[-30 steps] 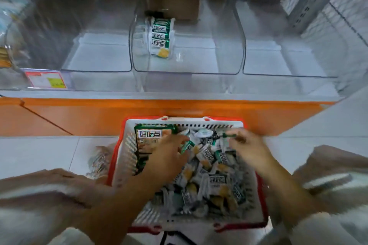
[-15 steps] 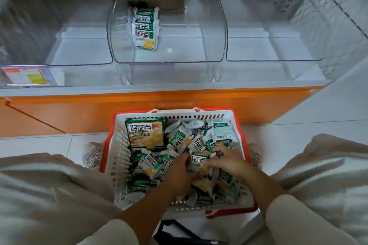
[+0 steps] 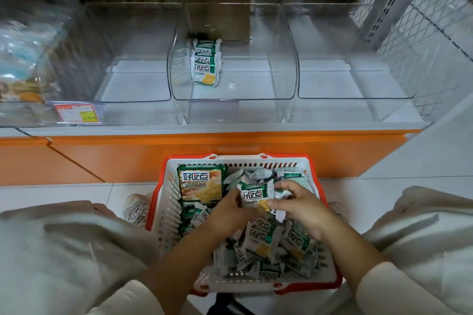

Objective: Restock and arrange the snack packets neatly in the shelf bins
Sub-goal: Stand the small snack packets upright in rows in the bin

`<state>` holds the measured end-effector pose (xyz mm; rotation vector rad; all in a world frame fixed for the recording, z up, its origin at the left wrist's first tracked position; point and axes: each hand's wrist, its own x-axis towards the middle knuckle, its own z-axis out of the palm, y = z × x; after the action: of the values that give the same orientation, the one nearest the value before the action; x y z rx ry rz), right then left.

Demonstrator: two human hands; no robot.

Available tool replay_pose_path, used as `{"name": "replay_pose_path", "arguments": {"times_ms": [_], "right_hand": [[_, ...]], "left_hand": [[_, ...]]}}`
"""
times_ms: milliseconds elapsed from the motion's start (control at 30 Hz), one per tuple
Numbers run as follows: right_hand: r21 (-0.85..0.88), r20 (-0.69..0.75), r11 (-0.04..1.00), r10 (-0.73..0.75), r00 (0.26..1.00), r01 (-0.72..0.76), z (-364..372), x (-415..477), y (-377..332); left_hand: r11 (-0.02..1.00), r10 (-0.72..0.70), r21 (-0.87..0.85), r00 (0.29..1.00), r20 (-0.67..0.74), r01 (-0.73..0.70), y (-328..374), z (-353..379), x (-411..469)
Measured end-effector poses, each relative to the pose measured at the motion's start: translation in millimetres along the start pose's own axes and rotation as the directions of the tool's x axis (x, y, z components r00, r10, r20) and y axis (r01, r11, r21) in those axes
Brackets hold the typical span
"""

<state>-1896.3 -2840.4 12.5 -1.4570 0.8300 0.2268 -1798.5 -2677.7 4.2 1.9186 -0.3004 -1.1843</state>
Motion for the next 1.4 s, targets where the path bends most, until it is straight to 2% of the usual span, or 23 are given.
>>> {"name": "replay_pose_path", "arguments": {"times_ms": [133, 333, 433, 533, 600, 700, 800, 933, 1067, 1200, 1400], "right_hand": [[0.06, 0.006, 0.984, -0.167, 0.986, 0.166, 2.7, -13.4, -40.9], [0.156, 0.118, 0.945, -0.306, 0.945, 0.287, 2.1, -27.3, -112.4], [0.205, 0.156, 0.918, -0.374, 0.914, 0.341, -0.6, -34.2, -146.0], [0.228, 0.106, 0.887, -0.432, 0.896, 0.401, -5.1, -30.6, -164.2], [0.245, 0.071, 0.871, -0.454, 0.888, 0.426, -5.2, -26.5, -167.0], [0.248, 0.007, 0.873, -0.436, 0.9, 0.421, -1.0, -17.2, -162.7], [0.148, 0.014, 0.892, -0.433, 0.901, 0.427, 10.0, -9.0, -162.8], [0.018, 0.026, 0.899, -0.438, 0.899, 0.438, 22.2, -0.1, -169.6], [0.131, 0.024, 0.919, -0.378, 0.926, 0.372, 32.6, 8.5, -171.6], [0.218, 0.102, 0.929, -0.327, 0.94, 0.299, 45.3, 11.3, -168.9], [0.277, 0.012, 0.9, -0.353, 0.936, 0.336, 51.9, 8.1, -172.3]], "left_hand": [[0.975, 0.06, -0.217, 0.998, 0.011, -0.056, 40.2, -29.6, -21.3], [0.931, 0.223, -0.288, 0.974, -0.038, -0.224, 98.3, -82.1, -50.6], [0.88, 0.274, -0.386, 0.96, -0.063, -0.277, 116.5, -110.2, -55.2], [0.829, 0.285, -0.454, 0.946, -0.157, -0.326, 120.1, -128.1, -49.3], [0.83, 0.254, -0.45, 0.942, -0.22, -0.329, 116.3, -133.8, -42.7], [0.849, 0.231, -0.435, 0.951, -0.207, -0.301, 115.8, -131.1, -35.2], [0.839, 0.235, -0.463, 0.957, -0.169, -0.288, 120.6, -120.4, -33.9], [0.844, 0.22, -0.441, 0.947, -0.233, -0.304, 122.8, -116.7, -27.2], [0.767, 0.213, -0.521, 0.915, -0.343, -0.374, 122.5, -118.0, -20.1], [0.701, 0.219, -0.553, 0.874, -0.435, -0.45, 122.3, -118.6, -20.1], [0.652, 0.198, -0.571, 0.839, -0.506, -0.498, 126.0, -113.0, -23.4]]}}
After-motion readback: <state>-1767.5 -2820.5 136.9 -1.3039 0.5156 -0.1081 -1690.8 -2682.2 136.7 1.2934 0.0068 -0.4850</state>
